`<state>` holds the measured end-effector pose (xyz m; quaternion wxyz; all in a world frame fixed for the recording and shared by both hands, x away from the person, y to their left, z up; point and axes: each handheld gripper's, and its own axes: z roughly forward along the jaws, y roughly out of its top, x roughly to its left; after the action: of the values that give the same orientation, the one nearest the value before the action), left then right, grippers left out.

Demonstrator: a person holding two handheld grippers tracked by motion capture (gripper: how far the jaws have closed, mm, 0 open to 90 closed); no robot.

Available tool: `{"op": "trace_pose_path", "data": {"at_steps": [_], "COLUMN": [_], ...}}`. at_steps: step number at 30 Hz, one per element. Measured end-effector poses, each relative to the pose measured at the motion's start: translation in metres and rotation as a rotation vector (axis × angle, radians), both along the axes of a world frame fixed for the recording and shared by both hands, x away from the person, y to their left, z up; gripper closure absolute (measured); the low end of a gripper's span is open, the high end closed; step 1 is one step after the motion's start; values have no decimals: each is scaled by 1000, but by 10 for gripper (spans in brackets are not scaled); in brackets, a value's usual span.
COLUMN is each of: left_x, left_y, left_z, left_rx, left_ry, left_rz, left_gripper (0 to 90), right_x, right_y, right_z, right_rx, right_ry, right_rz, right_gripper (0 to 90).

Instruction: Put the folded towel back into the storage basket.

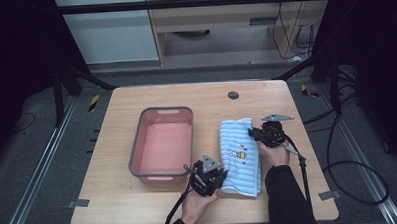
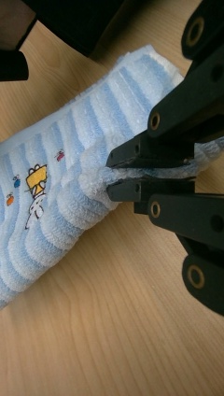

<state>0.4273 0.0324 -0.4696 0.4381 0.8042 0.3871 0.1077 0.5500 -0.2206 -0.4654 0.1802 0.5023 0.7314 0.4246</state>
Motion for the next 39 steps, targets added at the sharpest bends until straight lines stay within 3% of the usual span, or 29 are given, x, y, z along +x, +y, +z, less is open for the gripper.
{"op": "trace_pose_path", "data": {"at_steps": [19, 27, 39], "left_x": [-5, -5, -6], "left_y": [18, 30, 48], "left_z": [40, 59, 80], "left_rx": [-22, -5, -18], "left_ry": [-72, -106, -141], "left_rz": [-12, -4, 18], "left_gripper": [836, 836, 836], "right_x": [-12, -14, -13], "right_y": [9, 22, 40], "right_z": [43, 60, 92], "right_rx": [5, 18, 34], "right_ry": [-99, -139, -191], "right_rz": [3, 7, 27], "right_gripper": [801, 800, 801]}}
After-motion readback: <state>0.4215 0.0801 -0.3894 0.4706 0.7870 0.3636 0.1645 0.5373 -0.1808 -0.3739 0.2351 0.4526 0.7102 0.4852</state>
